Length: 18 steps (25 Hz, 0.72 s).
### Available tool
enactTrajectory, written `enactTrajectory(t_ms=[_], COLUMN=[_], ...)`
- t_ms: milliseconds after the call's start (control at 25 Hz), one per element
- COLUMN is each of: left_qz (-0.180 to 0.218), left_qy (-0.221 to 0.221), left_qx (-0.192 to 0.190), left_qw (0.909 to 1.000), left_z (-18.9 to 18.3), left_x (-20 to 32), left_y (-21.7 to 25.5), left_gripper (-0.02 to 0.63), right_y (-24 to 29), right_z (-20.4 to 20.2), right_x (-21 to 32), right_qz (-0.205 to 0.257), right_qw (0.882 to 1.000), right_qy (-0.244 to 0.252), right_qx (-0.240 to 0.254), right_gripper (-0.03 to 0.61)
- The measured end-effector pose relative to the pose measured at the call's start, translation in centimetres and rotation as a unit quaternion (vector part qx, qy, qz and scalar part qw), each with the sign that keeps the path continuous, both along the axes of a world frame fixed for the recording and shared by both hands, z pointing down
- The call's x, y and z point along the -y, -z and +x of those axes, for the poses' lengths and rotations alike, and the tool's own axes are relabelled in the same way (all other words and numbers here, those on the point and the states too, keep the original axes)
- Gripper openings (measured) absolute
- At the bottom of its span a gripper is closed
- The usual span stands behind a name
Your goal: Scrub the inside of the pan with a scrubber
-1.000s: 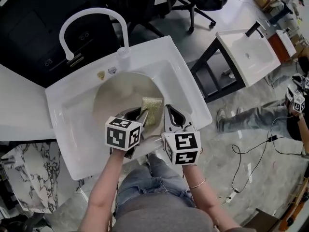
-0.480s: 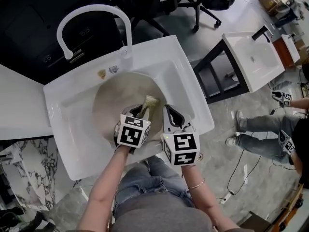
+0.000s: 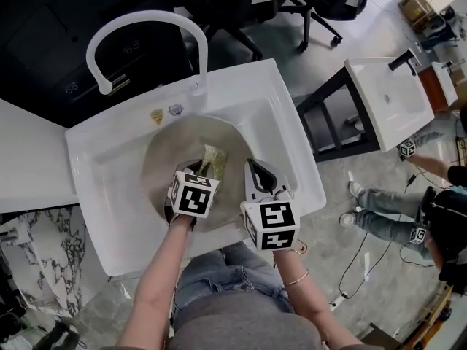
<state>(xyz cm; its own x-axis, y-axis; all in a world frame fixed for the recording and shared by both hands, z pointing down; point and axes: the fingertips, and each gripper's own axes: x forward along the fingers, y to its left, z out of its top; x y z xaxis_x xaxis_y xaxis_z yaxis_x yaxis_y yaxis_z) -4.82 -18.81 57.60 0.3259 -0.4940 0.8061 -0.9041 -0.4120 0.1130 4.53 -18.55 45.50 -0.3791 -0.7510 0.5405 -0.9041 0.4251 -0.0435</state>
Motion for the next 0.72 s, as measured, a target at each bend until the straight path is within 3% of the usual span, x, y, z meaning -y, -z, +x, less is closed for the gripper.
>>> enactTrajectory(t_ms=[440, 720], left_qz=[0.018, 0.043], left_qy=[0.046, 0.091], left_qx=[0.069, 0.128], left_qw=[0.9964, 0.9866], left_z=[-5.7, -9.7], left_x=[1.7, 2.0], left_y=[0.3, 1.2], left_gripper=[0.074, 0.072], right_y=[0.0, 0.0], right_z=[-1.9, -2.9], right_x=[0.5, 0.2], right_qz=[-0.003, -0.002], right_qw=[1.000, 0.999], right_qy=[0.029, 0.043], right_qx=[0.002, 0.000], right_gripper=[0.009, 0.009])
